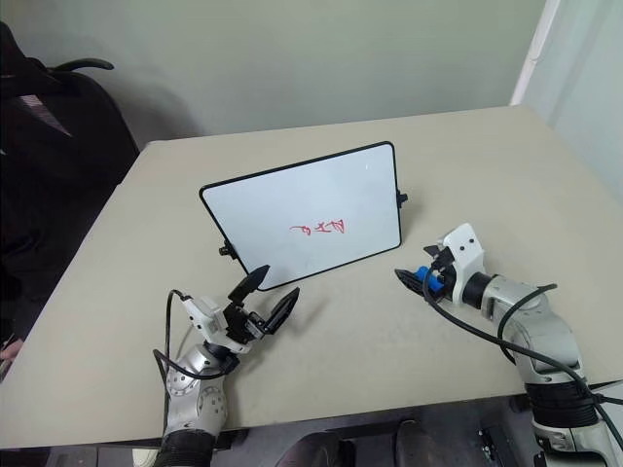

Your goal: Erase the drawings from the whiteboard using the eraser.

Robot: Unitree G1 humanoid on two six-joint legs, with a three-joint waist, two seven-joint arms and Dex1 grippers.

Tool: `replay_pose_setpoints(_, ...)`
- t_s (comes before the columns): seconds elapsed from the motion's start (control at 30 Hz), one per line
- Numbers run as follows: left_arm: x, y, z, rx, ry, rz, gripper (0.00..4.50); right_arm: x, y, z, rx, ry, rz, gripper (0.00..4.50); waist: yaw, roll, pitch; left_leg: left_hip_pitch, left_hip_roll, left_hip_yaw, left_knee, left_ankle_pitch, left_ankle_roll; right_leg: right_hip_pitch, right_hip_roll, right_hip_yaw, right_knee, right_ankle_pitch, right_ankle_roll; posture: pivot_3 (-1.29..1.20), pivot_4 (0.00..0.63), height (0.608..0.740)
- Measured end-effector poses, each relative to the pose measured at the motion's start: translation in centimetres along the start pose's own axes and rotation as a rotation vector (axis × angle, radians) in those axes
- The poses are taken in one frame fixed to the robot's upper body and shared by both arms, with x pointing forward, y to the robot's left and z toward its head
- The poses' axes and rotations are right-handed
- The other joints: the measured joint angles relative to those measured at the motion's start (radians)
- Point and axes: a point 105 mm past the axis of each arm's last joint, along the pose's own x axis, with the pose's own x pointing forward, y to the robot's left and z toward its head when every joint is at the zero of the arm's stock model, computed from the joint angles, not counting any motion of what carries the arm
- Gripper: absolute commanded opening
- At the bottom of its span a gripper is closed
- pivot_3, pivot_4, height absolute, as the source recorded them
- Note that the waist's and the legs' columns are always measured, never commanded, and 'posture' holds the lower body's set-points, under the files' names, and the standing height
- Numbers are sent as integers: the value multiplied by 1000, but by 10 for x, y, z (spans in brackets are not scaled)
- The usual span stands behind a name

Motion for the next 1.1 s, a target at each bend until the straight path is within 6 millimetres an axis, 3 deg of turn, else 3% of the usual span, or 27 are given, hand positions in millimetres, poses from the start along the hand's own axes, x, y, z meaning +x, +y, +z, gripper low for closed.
replay_pose_setpoints(0.57,3,0,-5,8,12,-8,4500,-7,-7,-10,9,89,-30,4487,1,4,0,4,-1,0,1,1,0,5,0,0,0,0,0,0,150,740)
replay_pose_setpoints(0.97,5,-3,-10,8,27,-20,4500,-9,-12,-28,-44,256,-64,4487,2,10,0,6,-2,0,1,1,1,8,-2,1,-1,0,1,0,150,740)
replay_pose_setpoints(1.1,6,-3,-10,8,24,-20,4500,-7,-10,-34,-50,292,-60,3593,4,10,0,6,-3,0,1,1,1,8,-3,1,-2,0,2,0,150,740)
